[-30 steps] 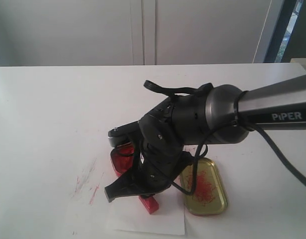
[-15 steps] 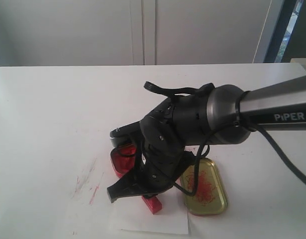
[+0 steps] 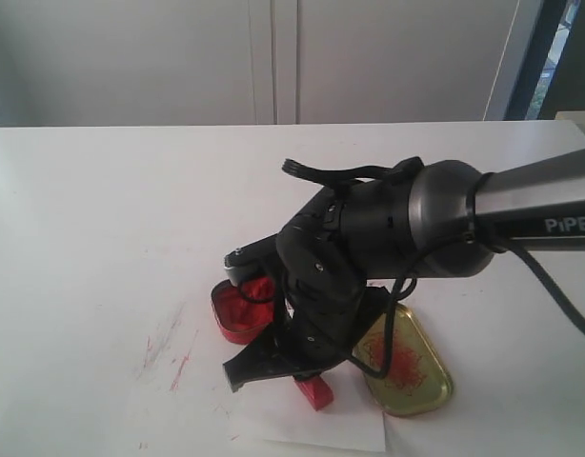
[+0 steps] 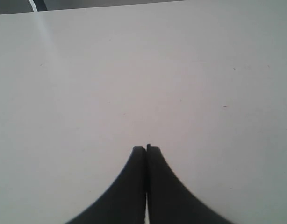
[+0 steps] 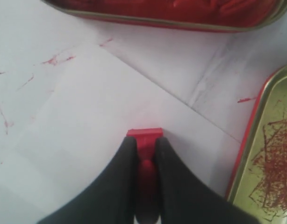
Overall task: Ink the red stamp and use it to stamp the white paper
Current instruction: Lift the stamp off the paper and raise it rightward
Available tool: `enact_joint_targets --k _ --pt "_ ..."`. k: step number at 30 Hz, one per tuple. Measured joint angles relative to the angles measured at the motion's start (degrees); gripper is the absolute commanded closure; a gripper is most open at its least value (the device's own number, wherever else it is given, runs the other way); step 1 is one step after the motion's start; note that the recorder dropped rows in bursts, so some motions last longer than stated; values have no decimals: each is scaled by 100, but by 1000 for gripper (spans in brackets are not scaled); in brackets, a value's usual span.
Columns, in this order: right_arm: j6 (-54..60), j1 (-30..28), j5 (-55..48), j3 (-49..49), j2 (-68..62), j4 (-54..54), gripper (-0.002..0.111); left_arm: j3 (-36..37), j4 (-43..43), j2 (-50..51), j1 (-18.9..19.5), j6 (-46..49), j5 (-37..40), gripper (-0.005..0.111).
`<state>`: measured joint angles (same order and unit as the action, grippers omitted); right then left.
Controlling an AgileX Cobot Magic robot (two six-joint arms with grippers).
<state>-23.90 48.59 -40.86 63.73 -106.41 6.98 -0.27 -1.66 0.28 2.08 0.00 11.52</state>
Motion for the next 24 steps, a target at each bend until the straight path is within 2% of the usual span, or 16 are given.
enact_joint_targets --k 13,24 --pt "-9 0 241 0 21 25 108 0 0 0 0 0 0 107" --pt "-9 0 355 -22 566 35 108 0 0 0 0 0 0 107"
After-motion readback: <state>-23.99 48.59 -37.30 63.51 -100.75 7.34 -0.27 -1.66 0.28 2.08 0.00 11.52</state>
